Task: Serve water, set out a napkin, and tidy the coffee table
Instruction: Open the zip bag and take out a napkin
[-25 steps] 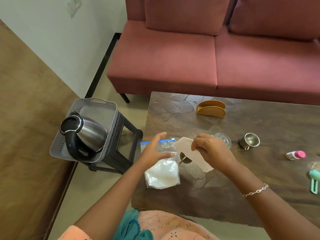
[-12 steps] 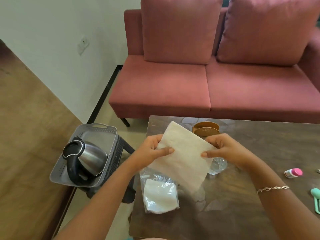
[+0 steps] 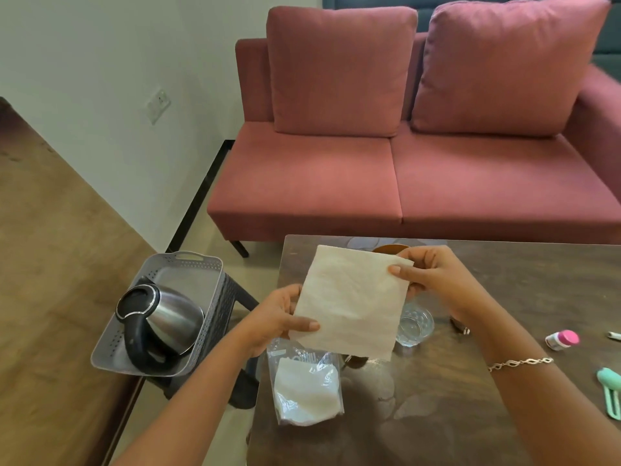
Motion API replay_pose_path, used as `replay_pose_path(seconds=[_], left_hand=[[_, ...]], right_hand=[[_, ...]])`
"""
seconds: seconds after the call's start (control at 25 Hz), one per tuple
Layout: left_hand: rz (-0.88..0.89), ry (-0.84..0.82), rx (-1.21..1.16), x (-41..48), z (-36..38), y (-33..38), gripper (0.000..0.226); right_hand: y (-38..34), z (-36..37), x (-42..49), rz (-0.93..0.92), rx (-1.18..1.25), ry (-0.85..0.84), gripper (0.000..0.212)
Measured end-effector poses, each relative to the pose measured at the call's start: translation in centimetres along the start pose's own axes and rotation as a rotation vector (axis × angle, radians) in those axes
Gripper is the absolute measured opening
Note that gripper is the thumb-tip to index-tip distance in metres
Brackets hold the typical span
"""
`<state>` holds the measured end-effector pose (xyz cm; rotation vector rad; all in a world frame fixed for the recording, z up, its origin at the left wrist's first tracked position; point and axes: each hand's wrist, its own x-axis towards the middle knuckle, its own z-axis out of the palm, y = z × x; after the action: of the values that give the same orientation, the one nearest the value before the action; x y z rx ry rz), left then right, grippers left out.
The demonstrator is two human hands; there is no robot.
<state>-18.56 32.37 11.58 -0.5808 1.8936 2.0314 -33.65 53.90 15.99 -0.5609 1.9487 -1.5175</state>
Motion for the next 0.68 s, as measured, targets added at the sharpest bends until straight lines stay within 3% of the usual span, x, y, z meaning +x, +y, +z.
replay_pose_path(seconds=[0.12, 0.2, 0.44, 0.68], left_hand=[[-0.015, 0.097, -0.045, 0.2, 0.5, -0.3, 0.026], [-0.021, 0.126, -0.112, 0.3, 0.7, -0.5, 0.018], [0.057, 0.252, -0.177, 0.6, 0.8, 0.1, 0.019], [0.302, 0.425, -0.017, 0.8, 0.2, 2.4, 0.026]], right_hand=[[-0.1, -0.6, 0.1, -0.004, 0.049, 0.035, 0.013], [0.0, -0.8, 0.2, -0.004, 0.075, 0.061, 0.013], [0.3, -1.5, 0.9, -0.033, 0.088, 0.108, 0.013], [0.0, -2.8, 1.6, -0.152, 0.103, 0.085, 0.030]])
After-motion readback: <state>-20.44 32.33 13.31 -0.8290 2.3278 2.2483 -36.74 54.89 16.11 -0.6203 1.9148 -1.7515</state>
